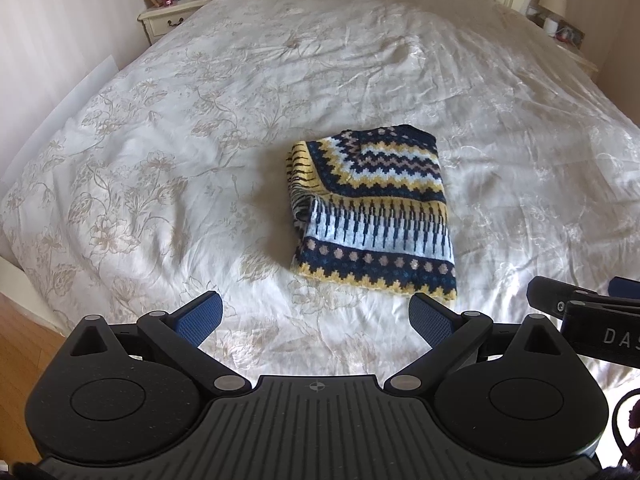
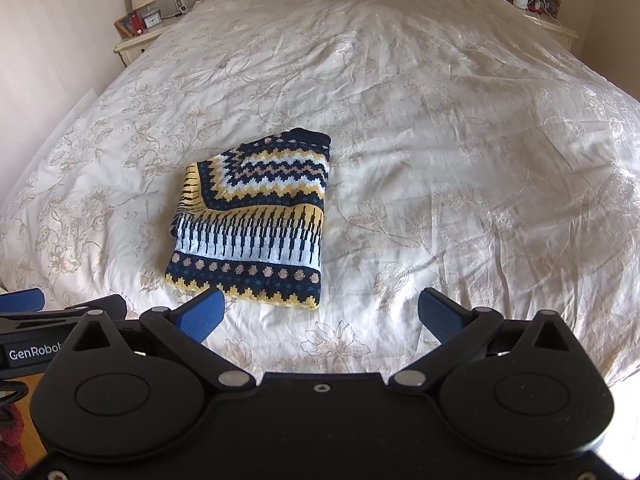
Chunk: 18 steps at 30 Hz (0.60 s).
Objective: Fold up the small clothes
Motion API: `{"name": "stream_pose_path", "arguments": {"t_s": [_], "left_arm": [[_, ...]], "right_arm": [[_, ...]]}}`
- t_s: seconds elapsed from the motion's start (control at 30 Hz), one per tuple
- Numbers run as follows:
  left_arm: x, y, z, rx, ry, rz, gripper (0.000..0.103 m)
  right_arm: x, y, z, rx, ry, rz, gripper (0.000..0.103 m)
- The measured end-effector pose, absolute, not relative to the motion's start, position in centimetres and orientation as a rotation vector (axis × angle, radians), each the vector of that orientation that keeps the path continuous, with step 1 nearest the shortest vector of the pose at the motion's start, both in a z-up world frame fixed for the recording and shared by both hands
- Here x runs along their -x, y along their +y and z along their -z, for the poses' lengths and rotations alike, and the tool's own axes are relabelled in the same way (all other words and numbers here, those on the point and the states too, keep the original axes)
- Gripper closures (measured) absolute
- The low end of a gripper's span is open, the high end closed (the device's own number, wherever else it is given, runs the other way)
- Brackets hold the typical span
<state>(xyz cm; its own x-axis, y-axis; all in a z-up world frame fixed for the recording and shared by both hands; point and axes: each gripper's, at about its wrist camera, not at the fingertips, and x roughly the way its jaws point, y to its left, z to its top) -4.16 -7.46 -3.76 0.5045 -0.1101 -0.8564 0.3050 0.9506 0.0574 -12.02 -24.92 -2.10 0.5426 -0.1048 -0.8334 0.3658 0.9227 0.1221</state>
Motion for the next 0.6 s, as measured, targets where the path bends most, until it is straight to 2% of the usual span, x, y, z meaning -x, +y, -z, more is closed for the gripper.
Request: {"name": "stream_pose_path", "arguments": {"t_s": [0.6], "left_arm": [[4.22,-7.54,3.86,-0.230,1.011,0.251,0.002]], "right_arm": [[11.98,-24.47,2.22,-0.301,0.961,0.282,0.001]]}}
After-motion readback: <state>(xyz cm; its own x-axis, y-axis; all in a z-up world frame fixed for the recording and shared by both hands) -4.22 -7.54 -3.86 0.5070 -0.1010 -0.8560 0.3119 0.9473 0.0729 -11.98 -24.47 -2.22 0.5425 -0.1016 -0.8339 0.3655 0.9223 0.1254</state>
